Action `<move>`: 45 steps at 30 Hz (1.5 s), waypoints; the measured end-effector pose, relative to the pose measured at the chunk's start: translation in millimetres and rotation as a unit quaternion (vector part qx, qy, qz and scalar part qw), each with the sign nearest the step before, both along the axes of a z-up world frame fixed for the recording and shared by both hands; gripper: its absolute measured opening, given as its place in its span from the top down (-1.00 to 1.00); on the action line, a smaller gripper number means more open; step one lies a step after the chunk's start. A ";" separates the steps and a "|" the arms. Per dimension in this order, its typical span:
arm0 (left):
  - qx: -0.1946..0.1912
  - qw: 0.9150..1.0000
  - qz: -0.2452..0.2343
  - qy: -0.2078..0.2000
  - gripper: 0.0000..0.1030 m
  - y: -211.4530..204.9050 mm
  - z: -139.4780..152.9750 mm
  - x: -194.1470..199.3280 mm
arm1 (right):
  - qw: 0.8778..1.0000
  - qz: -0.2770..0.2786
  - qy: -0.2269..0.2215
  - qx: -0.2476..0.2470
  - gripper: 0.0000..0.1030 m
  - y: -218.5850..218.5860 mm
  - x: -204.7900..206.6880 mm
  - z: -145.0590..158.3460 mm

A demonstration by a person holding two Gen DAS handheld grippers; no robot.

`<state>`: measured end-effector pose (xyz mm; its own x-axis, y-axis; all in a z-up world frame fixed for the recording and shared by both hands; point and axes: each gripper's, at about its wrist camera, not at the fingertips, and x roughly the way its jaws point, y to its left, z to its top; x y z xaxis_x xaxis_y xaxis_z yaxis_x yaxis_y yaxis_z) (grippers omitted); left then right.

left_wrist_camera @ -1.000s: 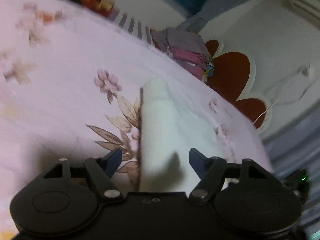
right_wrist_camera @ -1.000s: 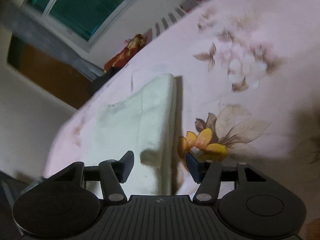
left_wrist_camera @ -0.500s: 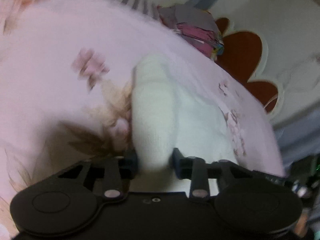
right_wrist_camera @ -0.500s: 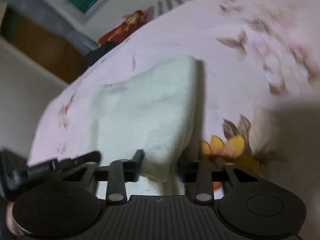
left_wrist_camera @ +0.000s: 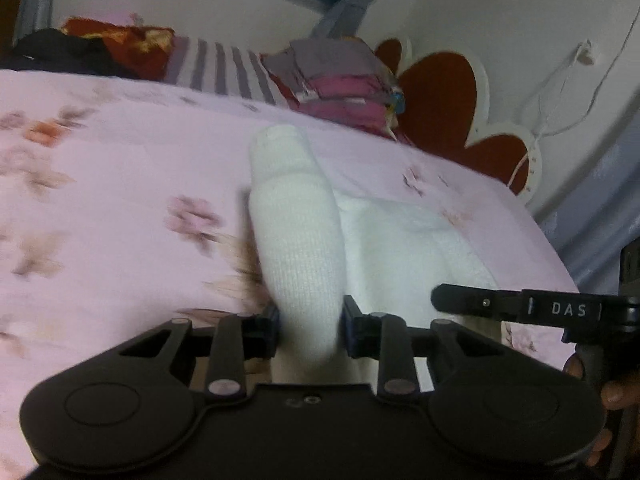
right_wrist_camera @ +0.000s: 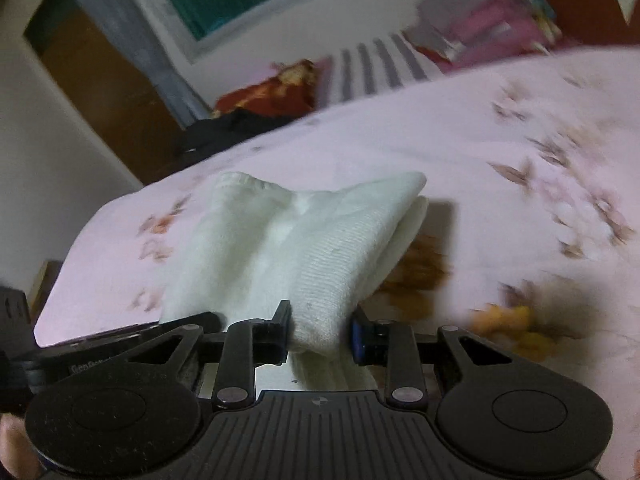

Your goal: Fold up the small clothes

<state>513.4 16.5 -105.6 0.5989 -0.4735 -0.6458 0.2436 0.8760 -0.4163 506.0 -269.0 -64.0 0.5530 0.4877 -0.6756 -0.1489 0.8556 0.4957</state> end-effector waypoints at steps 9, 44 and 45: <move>0.026 0.998 0.054 0.003 0.45 142.1 10.4 -24.1 | 0.998 0.050 -0.009 0.037 0.45 148.0 -14.2 -11.1; 0.026 0.997 -0.050 -0.052 0.51 180.0 -9.9 -45.5 | 0.975 0.111 -0.095 -0.167 0.49 245.9 -44.0 -28.8; 0.034 0.997 -0.052 -0.053 0.51 174.5 -12.3 -51.7 | 0.968 0.136 -0.099 -0.184 0.49 252.3 -53.5 -35.2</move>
<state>461.7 190.9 -117.9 0.6163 -0.4931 -0.6140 0.3738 0.8694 -0.3230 452.5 -16.7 -99.2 0.5738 0.3799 -0.7256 -0.4547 0.8846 0.1035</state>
